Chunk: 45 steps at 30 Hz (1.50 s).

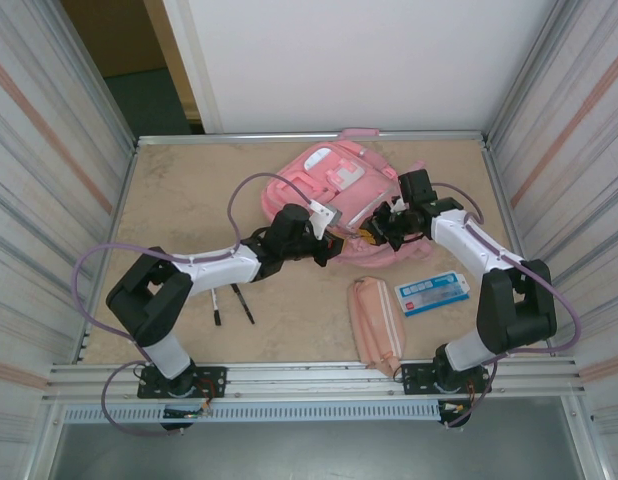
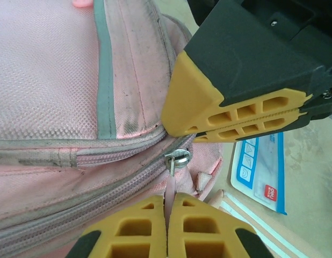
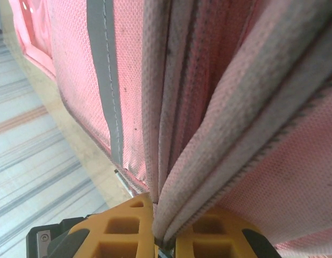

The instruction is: Pack the student bag

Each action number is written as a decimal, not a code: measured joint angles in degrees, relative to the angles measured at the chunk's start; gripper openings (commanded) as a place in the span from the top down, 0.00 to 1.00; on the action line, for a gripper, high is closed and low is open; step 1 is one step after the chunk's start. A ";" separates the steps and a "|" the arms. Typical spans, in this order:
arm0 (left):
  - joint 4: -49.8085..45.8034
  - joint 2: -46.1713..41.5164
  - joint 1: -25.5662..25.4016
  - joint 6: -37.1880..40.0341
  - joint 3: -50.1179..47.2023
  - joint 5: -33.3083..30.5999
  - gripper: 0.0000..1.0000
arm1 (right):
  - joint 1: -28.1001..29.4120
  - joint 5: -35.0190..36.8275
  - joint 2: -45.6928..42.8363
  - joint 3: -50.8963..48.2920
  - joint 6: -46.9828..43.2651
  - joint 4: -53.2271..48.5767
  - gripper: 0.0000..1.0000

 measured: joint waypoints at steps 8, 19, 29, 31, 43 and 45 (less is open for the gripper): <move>1.36 0.00 1.11 3.93 -0.81 2.64 1.00 | -0.26 -1.01 0.68 0.44 -1.75 -0.48 0.97; -7.48 1.75 1.11 4.20 5.46 -3.78 1.00 | -1.09 -1.44 2.29 1.31 -3.34 1.79 0.85; -5.64 1.46 5.66 1.57 -3.82 -9.31 1.00 | -3.28 2.36 -1.55 -0.33 1.14 -1.77 0.23; -4.42 1.46 4.44 1.14 -3.76 -9.09 1.00 | -1.27 2.95 -2.54 -2.34 4.68 -1.29 0.23; -1.95 0.48 1.97 -1.40 -1.11 -4.04 1.00 | 4.94 8.79 -2.08 -3.30 16.06 0.20 0.55; -1.99 0.37 1.88 -1.40 -0.70 -3.41 1.00 | 5.01 8.90 -0.74 -3.02 17.38 1.07 0.53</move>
